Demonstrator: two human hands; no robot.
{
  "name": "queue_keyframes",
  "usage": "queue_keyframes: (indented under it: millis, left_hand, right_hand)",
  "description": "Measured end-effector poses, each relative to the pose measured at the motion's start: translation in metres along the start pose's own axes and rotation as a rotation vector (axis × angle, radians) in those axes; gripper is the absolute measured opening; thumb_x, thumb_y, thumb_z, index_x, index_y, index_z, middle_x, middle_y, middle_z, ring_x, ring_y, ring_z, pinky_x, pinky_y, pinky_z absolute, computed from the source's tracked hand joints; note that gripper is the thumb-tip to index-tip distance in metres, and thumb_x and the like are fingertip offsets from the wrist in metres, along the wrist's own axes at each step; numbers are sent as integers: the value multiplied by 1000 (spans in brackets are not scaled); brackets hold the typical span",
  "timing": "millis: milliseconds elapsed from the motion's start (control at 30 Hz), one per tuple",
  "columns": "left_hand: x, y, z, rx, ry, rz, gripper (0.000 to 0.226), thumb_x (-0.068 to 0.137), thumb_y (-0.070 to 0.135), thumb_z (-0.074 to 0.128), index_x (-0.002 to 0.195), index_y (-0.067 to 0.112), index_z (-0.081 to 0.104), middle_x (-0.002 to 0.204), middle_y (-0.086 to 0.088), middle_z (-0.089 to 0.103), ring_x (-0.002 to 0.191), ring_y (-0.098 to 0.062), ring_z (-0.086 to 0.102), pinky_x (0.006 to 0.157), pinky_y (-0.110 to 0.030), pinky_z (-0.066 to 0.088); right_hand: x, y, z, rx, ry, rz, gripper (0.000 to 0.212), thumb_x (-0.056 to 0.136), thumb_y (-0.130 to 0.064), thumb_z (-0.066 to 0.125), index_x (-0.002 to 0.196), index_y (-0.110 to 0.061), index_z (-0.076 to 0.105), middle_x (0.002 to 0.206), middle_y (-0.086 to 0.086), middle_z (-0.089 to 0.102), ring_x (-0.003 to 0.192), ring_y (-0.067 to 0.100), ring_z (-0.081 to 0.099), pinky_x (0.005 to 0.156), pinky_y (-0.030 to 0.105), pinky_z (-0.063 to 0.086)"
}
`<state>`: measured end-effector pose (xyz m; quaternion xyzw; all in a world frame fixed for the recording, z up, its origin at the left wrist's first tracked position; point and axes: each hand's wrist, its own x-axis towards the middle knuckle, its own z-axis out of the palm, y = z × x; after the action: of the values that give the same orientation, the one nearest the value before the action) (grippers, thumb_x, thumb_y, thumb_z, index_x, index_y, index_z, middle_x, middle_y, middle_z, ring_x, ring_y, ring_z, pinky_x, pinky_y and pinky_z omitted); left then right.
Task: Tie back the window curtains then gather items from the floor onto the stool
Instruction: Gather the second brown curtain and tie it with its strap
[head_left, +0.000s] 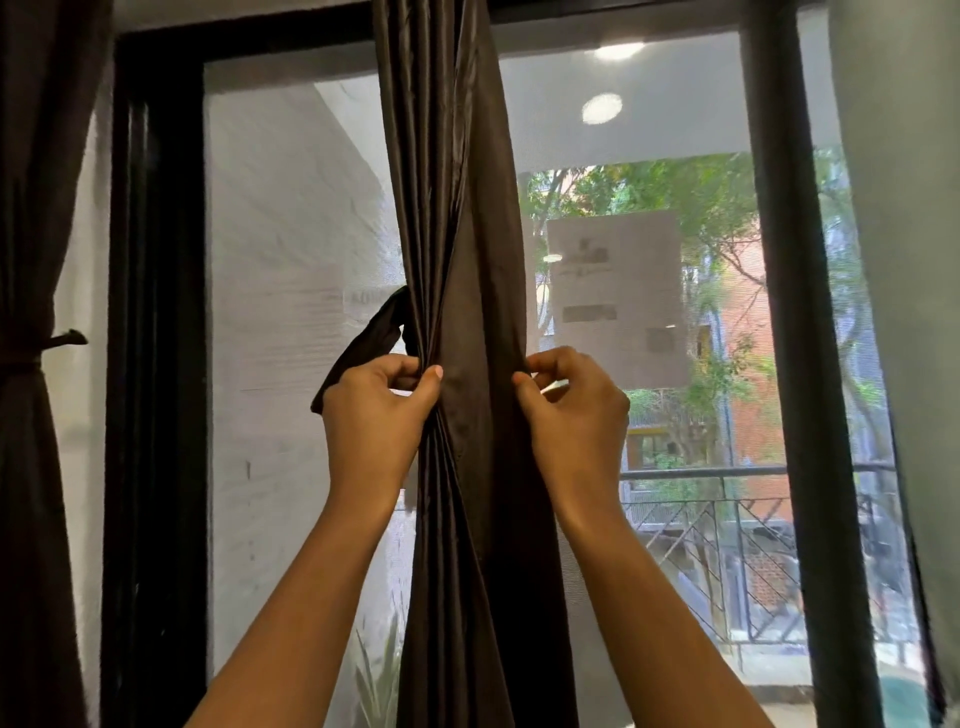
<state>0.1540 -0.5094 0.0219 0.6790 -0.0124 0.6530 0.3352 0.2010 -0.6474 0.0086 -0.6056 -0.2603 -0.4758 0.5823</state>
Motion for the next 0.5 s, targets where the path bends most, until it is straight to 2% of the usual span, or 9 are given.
queue_keyframes:
  millis: [133,267,367,433,500]
  left_hand:
    - [-4,18,3,-34,-80,35,23,83,29,73,98,12,74,77,10,67,75,-6,67,76,-32,58]
    - [0,25,4,-107,-180,24,17,84,28,72,93,14,76,79,2,73,74,-11,70,72,-38,60]
    - [0,24,4,-254,-270,-82,18,84,25,72,93,10,76,81,-5,74,78,-16,72,71,-40,61]
    - [-1,24,4,-319,-310,-127,16,84,22,71,93,9,76,82,-8,75,80,-18,72,74,-40,60]
    - [0,26,5,-357,-340,-161,14,84,19,71,91,7,75,81,-10,75,78,-19,73,74,-38,60]
  right_hand:
    - [-9,-22,-3,-92,-46,-188,3,85,-21,65,87,-21,65,84,-7,61,70,7,59,62,22,49]
    - [-7,-30,-1,-172,-70,-248,5,88,-21,61,86,-18,64,80,-5,58,66,11,55,55,18,40]
    - [-2,-23,-4,-104,-137,-193,10,87,-19,62,92,-21,69,84,-5,63,73,9,59,62,20,47]
    - [-3,-17,-5,-23,-174,-170,16,86,-17,63,98,-22,72,87,-4,66,77,9,62,71,27,53]
    - [-5,-12,-6,67,-157,-175,19,86,-15,64,101,-21,73,86,-3,66,77,8,62,71,30,54]
